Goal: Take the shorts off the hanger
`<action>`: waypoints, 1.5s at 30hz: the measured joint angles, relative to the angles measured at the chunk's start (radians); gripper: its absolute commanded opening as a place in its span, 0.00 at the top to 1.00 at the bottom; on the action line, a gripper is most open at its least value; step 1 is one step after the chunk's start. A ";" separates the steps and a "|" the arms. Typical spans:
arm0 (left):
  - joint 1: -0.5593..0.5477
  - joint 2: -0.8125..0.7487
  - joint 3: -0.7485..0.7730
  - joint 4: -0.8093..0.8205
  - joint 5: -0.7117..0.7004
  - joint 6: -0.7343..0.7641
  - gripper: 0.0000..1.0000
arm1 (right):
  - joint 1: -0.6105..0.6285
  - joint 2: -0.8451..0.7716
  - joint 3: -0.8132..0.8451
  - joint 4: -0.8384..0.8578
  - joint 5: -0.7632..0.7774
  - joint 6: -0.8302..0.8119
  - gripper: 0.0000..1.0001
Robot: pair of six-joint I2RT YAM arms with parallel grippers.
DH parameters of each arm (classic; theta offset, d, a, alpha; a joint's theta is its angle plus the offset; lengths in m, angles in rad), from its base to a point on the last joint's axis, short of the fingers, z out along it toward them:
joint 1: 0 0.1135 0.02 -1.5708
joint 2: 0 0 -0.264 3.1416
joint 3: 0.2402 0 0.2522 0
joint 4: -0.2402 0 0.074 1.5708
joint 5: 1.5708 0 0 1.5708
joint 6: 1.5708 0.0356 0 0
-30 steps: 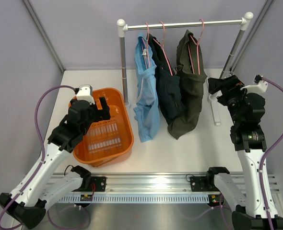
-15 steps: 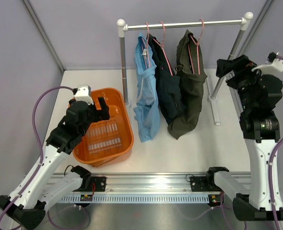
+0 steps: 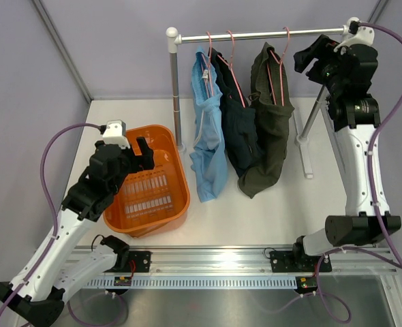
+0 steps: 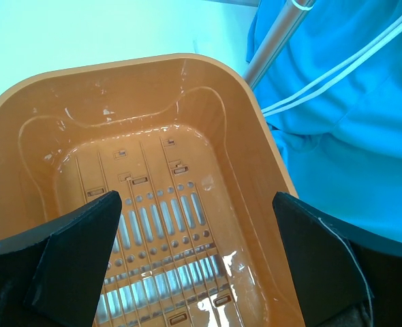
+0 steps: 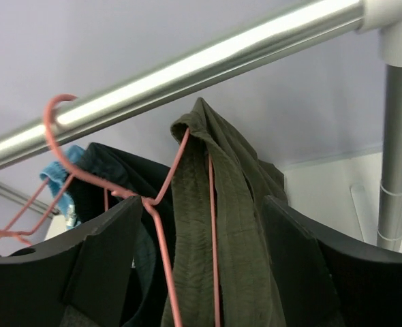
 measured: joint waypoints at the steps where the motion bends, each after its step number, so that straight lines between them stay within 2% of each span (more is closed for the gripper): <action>1: 0.000 -0.002 0.000 0.000 0.000 0.000 0.01 | 0.000 0.029 0.020 -0.006 -0.009 -0.005 0.23; 9: 0.000 -0.018 0.002 0.000 0.001 0.000 0.01 | 0.034 0.081 0.044 -0.044 0.000 -0.041 0.23; 15: 0.000 -0.019 0.002 0.000 0.002 0.000 0.01 | 0.113 0.035 0.015 -0.050 0.077 -0.073 0.23; 22: 0.000 -0.019 0.002 0.000 0.003 0.000 0.01 | 0.137 -0.017 -0.012 -0.050 0.116 -0.108 0.23; 35: 0.000 -0.019 0.002 0.000 0.005 0.000 0.01 | 0.172 0.065 0.014 -0.051 0.155 -0.174 0.23; 45: 0.000 -0.019 0.002 0.000 0.004 0.001 0.01 | 0.192 0.175 0.099 -0.023 0.183 -0.230 0.24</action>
